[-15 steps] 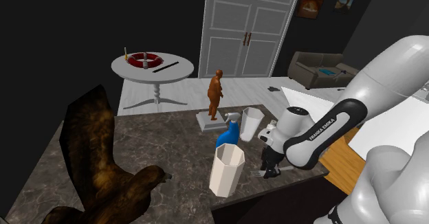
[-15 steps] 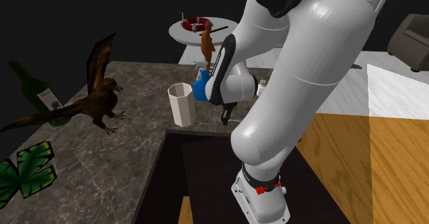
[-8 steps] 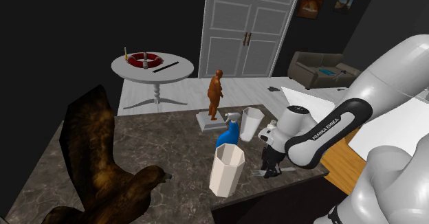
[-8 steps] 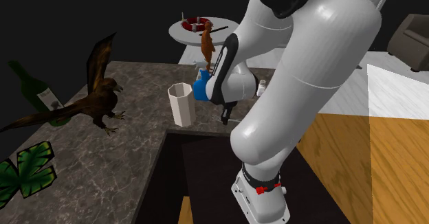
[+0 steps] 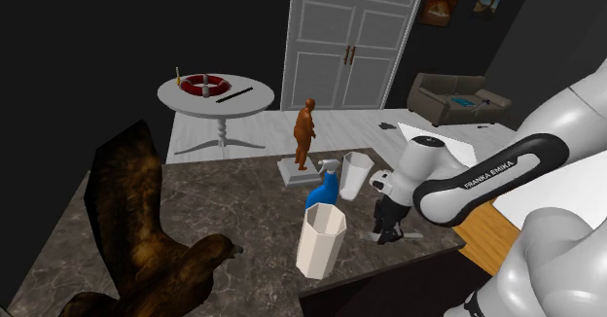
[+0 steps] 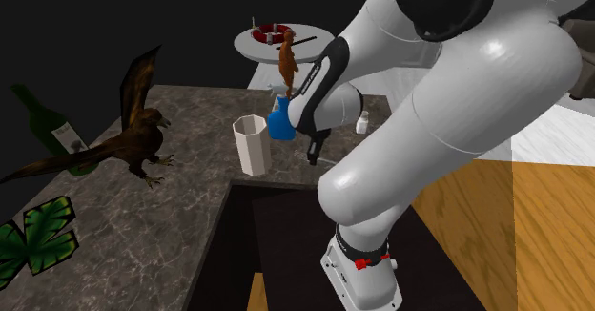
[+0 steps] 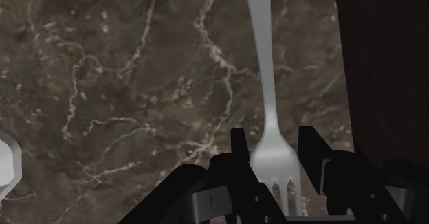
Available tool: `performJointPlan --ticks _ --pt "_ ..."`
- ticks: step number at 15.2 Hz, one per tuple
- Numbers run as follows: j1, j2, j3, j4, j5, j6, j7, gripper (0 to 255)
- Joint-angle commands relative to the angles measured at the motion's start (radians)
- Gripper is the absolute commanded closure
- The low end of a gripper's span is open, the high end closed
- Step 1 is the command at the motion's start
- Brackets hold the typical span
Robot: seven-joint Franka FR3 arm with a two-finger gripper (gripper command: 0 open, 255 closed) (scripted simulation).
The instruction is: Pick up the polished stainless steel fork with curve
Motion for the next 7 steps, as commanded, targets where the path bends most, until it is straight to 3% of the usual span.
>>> performJointPlan --ticks 1,5,7 --pt "-0.01 -0.048 0.011 0.003 -0.009 -0.053 0.01 255" --pt "-0.023 -0.134 0.027 0.015 -0.016 -0.149 0.02 255" --pt "-0.023 -0.137 0.027 0.015 -0.017 -0.153 0.021 255"
